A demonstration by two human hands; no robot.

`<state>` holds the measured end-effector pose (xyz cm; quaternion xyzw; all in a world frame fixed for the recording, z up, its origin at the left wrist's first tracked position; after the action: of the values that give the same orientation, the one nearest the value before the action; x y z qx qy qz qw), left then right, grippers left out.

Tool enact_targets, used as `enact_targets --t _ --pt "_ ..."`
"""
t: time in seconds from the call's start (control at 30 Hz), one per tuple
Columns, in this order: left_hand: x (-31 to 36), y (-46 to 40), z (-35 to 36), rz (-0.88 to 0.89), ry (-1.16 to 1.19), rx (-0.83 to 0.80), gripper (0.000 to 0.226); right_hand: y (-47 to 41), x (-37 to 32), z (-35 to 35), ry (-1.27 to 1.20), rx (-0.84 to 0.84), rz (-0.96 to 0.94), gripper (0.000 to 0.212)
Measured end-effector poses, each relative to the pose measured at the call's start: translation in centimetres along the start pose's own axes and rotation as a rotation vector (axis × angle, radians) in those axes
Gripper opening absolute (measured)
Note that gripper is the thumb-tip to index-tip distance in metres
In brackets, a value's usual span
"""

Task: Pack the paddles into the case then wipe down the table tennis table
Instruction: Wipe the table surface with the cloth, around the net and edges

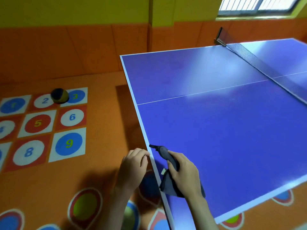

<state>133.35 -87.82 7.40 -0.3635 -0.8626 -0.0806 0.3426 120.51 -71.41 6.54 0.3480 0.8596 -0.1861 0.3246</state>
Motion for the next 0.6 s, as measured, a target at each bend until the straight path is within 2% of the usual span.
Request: enact_targets --t 0.27,0.37,0.47,0.6 --pt "-9.5 -9.5 -8.2 0.0 -0.009 -0.042 0.021 -7.5 -7.2 6.7 0.043 0.002 0.069 0.029" --pt "-12.8 -13.7 -10.6 -0.024 -0.081 -0.002 0.02 -10.4 -9.0 8.4 0.062 0.007 0.076 0.029" --pt "-15.1 -17.6 -12.1 -0.048 -0.092 0.02 0.021 -13.4 -9.9 9.7 0.07 0.03 0.091 0.031" --pt "-16.7 -23.6 -11.9 -0.011 -0.072 -0.035 0.02 -18.7 -10.1 11.8 0.054 0.066 0.11 0.033"
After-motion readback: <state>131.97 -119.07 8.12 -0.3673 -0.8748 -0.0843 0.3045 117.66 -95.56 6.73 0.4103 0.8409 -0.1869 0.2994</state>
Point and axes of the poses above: each hand's wrist, its own y-axis away from the middle knuckle, its own z-axis out of the palm, x = y × z, the point moved 8 cm from there along -y, towards the middle knuckle, and after that the axes turned 8 degrees about -z, right-handed, at the moved point
